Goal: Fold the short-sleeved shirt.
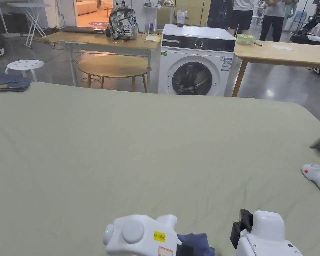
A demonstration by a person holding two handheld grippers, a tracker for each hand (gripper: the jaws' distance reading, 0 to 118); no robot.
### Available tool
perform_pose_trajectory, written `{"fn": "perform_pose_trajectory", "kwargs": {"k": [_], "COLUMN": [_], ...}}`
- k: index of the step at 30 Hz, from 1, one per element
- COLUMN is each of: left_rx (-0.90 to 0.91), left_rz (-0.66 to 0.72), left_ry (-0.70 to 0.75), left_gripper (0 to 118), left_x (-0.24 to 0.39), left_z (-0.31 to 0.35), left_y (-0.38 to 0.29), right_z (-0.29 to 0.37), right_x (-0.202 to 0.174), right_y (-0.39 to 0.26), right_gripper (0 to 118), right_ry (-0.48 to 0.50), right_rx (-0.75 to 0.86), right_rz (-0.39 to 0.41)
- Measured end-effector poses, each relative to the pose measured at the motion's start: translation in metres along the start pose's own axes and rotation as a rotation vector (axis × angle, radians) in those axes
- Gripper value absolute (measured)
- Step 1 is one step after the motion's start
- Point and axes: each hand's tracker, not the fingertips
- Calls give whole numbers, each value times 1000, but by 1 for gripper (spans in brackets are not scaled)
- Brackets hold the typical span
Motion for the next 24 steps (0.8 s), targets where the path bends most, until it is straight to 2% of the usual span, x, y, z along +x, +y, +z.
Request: {"fn": "perform_pose_trajectory", "kwargs": {"k": [6,9,14,18,24], "left_rx": [18,20,101,318,744], "left_rz": [-5,1,-90,-180,-283], "left_ry": [67,66,104,200,501], "left_gripper": [0,0,0,0,0], "left_x": [-7,-3,8,7,4], "left_z": [-39,-34,9,64,120], "left_y": [-11,-8,-6,-8,-28], "right_z": [0,1,-2,-5,-7], "right_x": [3,4,3,-5,-22], "right_y": [2,5,10,17,26], "right_gripper": [0,0,0,0,0], "right_ry": [-5,-5,-1,12,30], "right_rx": [8,13,32,59,117], "right_rz": [0,3,13,27,22]}}
